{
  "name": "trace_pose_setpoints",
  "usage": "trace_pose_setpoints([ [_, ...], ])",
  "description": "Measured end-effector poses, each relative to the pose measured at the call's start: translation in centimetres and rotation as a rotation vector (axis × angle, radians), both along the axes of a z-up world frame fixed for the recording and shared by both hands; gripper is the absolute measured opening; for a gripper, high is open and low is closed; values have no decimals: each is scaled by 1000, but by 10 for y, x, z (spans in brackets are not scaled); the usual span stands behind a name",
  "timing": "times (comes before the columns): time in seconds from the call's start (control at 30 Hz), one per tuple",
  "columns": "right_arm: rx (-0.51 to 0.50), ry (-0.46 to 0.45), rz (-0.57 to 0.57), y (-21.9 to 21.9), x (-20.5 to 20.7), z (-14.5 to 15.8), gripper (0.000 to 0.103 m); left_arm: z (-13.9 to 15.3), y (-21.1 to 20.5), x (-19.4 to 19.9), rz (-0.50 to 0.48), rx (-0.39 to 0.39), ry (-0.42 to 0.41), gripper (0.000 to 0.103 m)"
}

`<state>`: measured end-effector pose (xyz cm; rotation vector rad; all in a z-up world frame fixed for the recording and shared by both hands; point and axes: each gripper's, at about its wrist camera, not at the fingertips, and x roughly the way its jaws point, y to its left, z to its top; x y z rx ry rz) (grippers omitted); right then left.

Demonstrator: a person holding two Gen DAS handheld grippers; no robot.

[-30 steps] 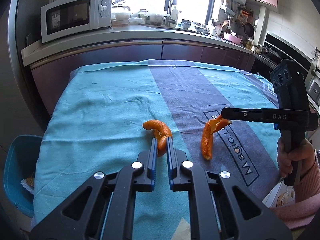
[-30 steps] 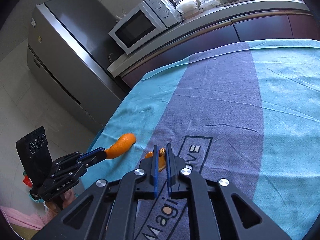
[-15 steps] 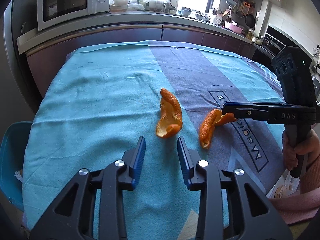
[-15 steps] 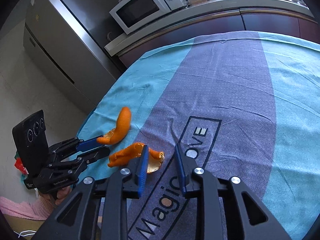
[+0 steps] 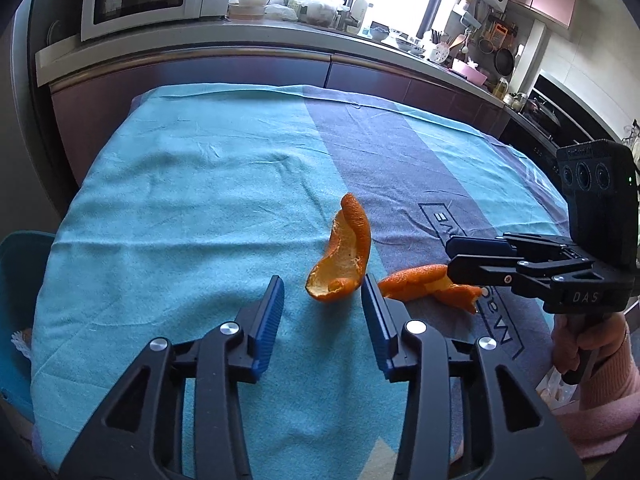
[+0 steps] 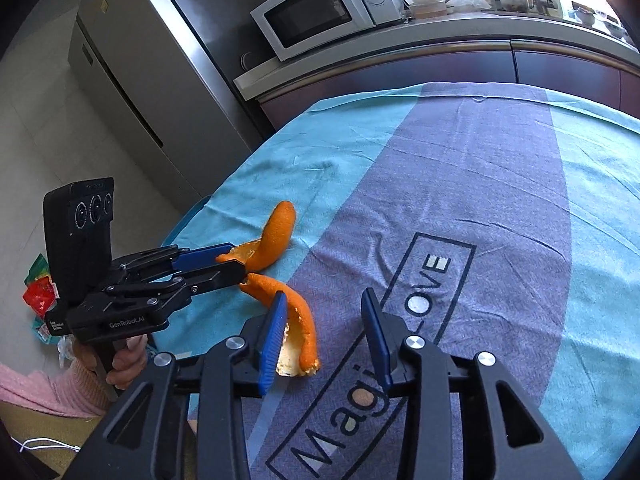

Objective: Collect trash
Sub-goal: 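Grasp an orange peel with the left tool while the right tool grasps another peel, then lift both orange peels and carry them toward the teal bin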

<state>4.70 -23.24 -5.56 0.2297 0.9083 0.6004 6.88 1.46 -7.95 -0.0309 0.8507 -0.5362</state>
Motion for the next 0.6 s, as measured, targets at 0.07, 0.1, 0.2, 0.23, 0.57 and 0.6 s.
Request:
trace_pose_setpoints([
  [0.07,-7,0,17,4,1,0,37,-1,2,2,1,-20,17,38],
  [0.1,-12,-2,23,7,2,0,37,-2,3,4,3,-31,27,38],
  [0.2,-47,-2,57,17,2,0,33,-3,7,8,11,-63,49,30],
  [0.23,-58,-3,68,22,2,0,25,-4,8,9,12,-75,59,26],
  [0.57,-24,-5,52,17,1,2,13,-7,12,21,32,-123,87,29],
  [0.6,-17,-3,44,15,1,2,13,-6,13,21,34,-124,83,34],
])
